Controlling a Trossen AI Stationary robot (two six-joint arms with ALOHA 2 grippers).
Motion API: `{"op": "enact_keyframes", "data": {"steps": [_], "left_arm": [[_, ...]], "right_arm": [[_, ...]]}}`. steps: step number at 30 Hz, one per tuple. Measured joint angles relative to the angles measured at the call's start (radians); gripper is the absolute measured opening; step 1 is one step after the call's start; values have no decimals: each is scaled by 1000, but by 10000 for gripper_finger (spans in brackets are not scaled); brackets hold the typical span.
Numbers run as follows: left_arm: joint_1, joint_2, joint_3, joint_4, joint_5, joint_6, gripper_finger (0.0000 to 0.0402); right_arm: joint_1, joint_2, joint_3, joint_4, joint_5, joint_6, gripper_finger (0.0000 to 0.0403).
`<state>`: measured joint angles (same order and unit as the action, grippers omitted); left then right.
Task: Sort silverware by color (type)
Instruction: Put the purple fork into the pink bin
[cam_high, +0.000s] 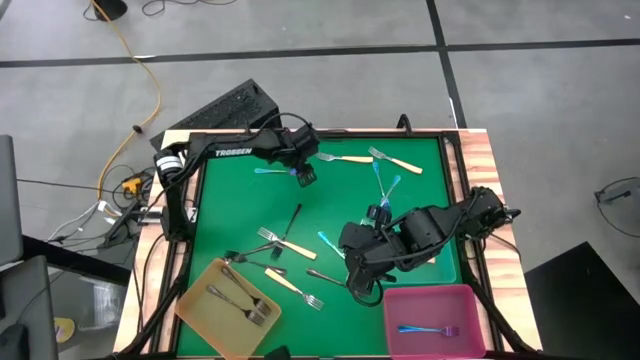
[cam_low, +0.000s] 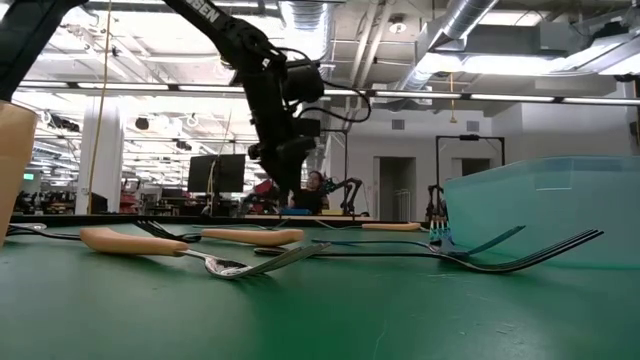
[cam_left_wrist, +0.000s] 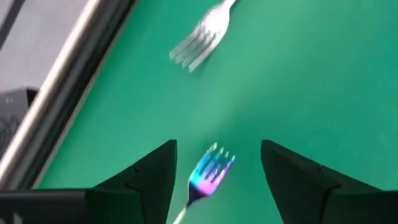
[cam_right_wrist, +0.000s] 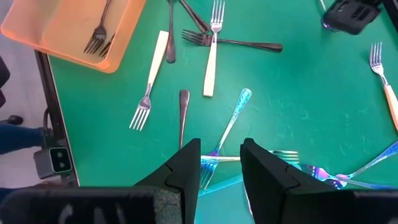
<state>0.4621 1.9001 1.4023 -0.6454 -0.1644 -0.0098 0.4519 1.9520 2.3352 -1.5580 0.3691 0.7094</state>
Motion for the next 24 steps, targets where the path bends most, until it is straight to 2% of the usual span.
{"op": "enact_keyframes", "data": {"steps": [24], "left_arm": [[-32,0,-198,181,-112,-37,220]], "right_arm": [[13,0,0,3,-5,17,134]]}}
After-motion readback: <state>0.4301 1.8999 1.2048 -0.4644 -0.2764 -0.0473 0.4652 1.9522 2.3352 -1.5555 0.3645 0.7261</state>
